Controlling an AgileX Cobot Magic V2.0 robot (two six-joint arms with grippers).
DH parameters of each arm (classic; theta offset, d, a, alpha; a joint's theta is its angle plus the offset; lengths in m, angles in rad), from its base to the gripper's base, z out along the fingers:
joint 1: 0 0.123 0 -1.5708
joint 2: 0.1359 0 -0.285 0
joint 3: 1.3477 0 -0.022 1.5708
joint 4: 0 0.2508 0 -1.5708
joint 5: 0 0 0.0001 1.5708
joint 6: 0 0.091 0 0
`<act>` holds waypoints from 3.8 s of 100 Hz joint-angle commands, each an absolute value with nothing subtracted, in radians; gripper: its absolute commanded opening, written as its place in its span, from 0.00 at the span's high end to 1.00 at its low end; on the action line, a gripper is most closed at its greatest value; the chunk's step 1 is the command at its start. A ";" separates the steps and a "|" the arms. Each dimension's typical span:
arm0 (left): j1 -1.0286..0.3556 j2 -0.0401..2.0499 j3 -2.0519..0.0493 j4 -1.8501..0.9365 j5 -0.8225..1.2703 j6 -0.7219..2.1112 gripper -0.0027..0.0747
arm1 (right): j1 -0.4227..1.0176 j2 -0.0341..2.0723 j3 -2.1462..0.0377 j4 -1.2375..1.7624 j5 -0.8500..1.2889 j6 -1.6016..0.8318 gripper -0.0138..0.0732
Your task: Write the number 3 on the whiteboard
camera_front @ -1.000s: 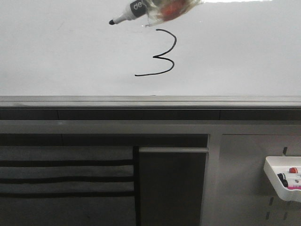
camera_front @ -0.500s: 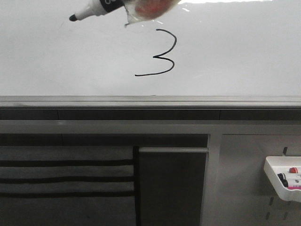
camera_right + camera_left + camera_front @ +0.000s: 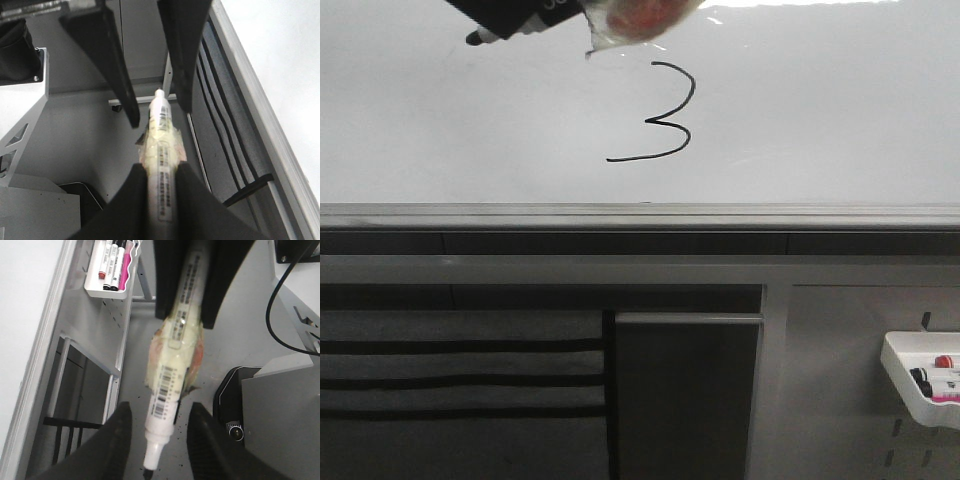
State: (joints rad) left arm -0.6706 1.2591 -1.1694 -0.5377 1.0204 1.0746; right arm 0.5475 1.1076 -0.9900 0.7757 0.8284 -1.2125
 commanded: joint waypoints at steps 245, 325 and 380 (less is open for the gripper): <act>-0.274 1.385 -0.837 -0.847 -0.101 0.786 0.99 | 0.221 0.927 -1.033 0.760 0.824 -1.044 0.44; -0.274 1.440 -0.837 -0.836 -0.086 0.786 0.77 | 0.221 0.927 -1.033 0.744 0.839 -1.000 0.44; -0.158 1.009 -0.837 -0.495 0.559 0.701 0.46 | 0.221 0.840 -1.073 -0.027 1.141 0.017 0.44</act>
State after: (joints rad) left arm -0.1989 1.1184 -0.8095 -0.5846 0.4258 0.7769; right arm 0.2293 0.8835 -1.0377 0.0729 1.1043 -0.1408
